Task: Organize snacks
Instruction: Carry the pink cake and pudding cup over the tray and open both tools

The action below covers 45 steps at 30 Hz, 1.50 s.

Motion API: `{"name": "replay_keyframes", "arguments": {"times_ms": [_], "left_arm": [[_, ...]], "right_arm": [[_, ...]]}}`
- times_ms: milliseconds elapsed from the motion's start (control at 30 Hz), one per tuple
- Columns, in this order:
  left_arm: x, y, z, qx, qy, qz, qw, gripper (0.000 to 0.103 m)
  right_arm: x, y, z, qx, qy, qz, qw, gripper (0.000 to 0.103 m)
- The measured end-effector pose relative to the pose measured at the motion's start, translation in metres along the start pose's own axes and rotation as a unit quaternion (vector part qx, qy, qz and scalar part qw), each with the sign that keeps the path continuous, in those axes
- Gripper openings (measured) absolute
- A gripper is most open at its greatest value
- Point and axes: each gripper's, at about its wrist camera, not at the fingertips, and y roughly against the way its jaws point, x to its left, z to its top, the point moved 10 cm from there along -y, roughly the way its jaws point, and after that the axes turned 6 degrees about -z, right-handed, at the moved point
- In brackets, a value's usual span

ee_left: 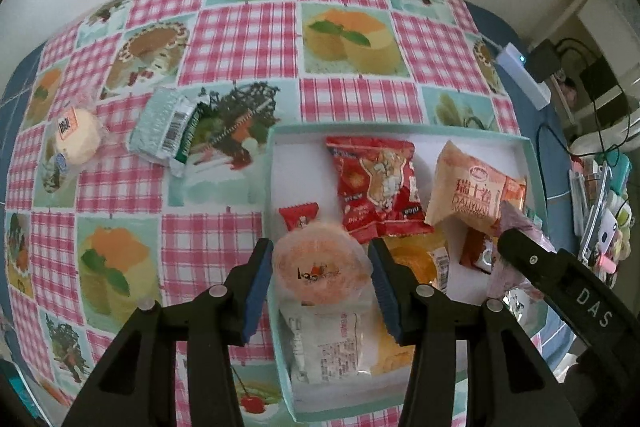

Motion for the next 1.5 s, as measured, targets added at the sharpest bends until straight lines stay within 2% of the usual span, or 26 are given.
{"name": "replay_keyframes", "arguments": {"times_ms": [67, 133, 267, 367, 600, 667, 700, 933, 1033, 1267, 1500], "left_arm": [[0.001, -0.001, -0.001, 0.002, 0.002, 0.002, 1.0, 0.051], [0.002, 0.0, -0.001, 0.001, 0.005, 0.002, 1.0, 0.062], [0.006, 0.002, -0.001, -0.001, 0.01, 0.005, 0.9999, 0.063], [0.015, 0.002, -0.001, -0.002, 0.021, 0.019, 0.9996, 0.071], [0.035, 0.003, 0.0, -0.003, 0.051, 0.034, 0.9981, 0.071], [0.04, 0.003, 0.0, -0.003, 0.058, 0.038, 0.9976, 0.078], [0.042, 0.003, 0.0, -0.003, 0.061, 0.04, 0.9973, 0.086], [0.058, 0.003, 0.0, -0.004, 0.085, 0.055, 0.9948, 0.088], [0.067, 0.002, -0.001, -0.003, 0.099, 0.061, 0.9932, 0.092], [0.085, 0.003, -0.002, -0.005, 0.13, 0.068, 0.9892, 0.092], [0.118, 0.01, -0.004, -0.01, 0.163, 0.081, 0.9831, 0.092]], "right_arm": [[0.0, -0.002, -0.001, 0.005, -0.001, -0.002, 1.0, 0.084], [0.001, -0.003, -0.003, 0.008, 0.001, -0.003, 1.0, 0.084], [0.003, -0.007, -0.007, 0.017, 0.003, -0.006, 1.0, 0.085], [0.002, -0.011, -0.01, 0.025, 0.003, -0.009, 1.0, 0.086], [0.004, -0.019, -0.016, 0.04, 0.003, -0.006, 0.999, 0.087], [0.004, -0.019, -0.017, 0.041, 0.005, -0.008, 0.999, 0.088], [0.004, -0.02, -0.018, 0.042, 0.005, -0.009, 0.999, 0.09], [0.008, -0.023, -0.02, 0.044, 0.01, -0.009, 0.999, 0.096], [0.01, -0.022, -0.02, 0.041, 0.011, -0.008, 0.999, 0.103], [0.009, -0.021, -0.014, 0.032, 0.009, -0.01, 0.999, 0.103], [0.015, -0.005, -0.005, -0.003, 0.024, -0.037, 0.999, 0.103]]}}
